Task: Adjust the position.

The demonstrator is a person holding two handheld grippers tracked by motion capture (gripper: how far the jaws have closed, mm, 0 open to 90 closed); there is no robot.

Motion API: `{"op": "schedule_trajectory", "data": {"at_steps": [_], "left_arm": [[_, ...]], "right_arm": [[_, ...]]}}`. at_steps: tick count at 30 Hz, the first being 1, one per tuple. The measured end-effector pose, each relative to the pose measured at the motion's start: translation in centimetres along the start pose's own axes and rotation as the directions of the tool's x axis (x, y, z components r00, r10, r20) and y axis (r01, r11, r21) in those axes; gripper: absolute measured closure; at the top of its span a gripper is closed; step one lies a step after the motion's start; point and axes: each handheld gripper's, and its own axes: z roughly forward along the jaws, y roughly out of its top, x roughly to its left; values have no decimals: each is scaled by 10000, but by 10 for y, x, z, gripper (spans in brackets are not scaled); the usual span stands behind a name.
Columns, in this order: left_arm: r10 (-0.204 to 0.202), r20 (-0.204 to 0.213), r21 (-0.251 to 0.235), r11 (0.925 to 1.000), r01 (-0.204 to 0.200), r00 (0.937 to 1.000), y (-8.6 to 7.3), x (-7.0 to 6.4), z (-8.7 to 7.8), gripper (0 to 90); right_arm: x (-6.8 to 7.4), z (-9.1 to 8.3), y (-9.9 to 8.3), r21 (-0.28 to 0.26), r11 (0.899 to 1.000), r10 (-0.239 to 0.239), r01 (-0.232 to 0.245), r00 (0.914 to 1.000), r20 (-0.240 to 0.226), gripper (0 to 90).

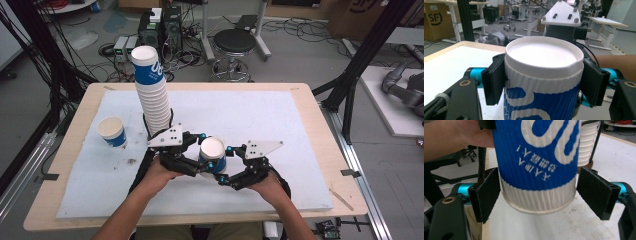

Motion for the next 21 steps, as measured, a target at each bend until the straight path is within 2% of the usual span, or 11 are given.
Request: {"op": "schedule_trajectory", "data": {"at_steps": [9,15,21], "left_arm": [[85,114,-212,9997,-83,9999,1,-2,3,299],[123,161,-113,9999,-121,9998,1,-2,3,306],[83,221,-2,10000,-83,9997,1,-2,4,306]], "right_arm": [[-2,0,0,-129,9999,-106,103,9997,-213,189],[-1,-3,1,-76,9993,-369,367,9991,-209,268],[1,-4,4,307,9974,-645,648,9978,-120,323]]}}
